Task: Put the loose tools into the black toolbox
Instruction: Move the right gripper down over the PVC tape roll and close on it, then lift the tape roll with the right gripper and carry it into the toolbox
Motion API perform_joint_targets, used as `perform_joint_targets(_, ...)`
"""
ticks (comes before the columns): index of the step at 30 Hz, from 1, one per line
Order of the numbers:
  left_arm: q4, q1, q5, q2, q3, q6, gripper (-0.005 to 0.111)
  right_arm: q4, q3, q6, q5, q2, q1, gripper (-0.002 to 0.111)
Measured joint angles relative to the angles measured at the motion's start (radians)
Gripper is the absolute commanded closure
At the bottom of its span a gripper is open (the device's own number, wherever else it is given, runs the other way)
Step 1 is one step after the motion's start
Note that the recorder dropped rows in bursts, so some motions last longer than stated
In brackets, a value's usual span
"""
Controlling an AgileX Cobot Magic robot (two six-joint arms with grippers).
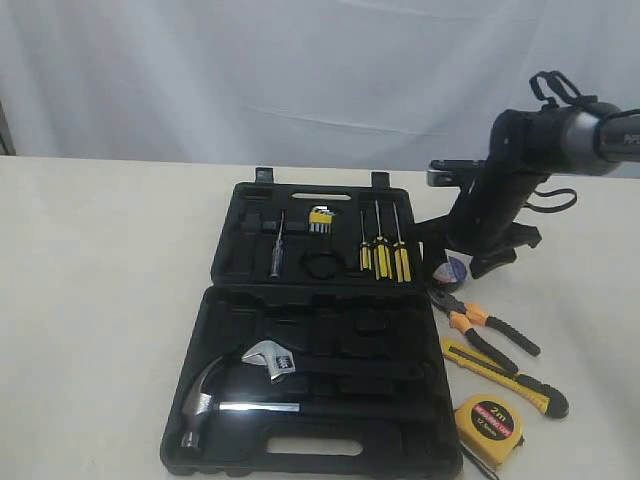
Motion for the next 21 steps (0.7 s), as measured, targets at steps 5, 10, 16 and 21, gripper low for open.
perform_joint_targets(5,0.0,0.0,0.0,0.0,0.0,0.0,0.107,-0.003,-0.002,-0.008,-0.029,0.018,0.0,0.043)
perform_joint_targets(10,0.0,0.0,0.0,0.0,0.0,0.0,0.107,-0.003,-0.002,-0.008,-0.043,0.02,0.0,0.043)
perform_joint_targets(16,0.0,0.0,0.0,0.0,0.0,0.0,0.107,-0.003,-0.002,-0.008,-0.045,0.02,0.0,0.047)
perform_joint_targets(21,0.0,0.0,0.0,0.0,0.0,0.0,0.107,-0.003,-0.002,-0.008,-0.029,0.02,0.0,0.075)
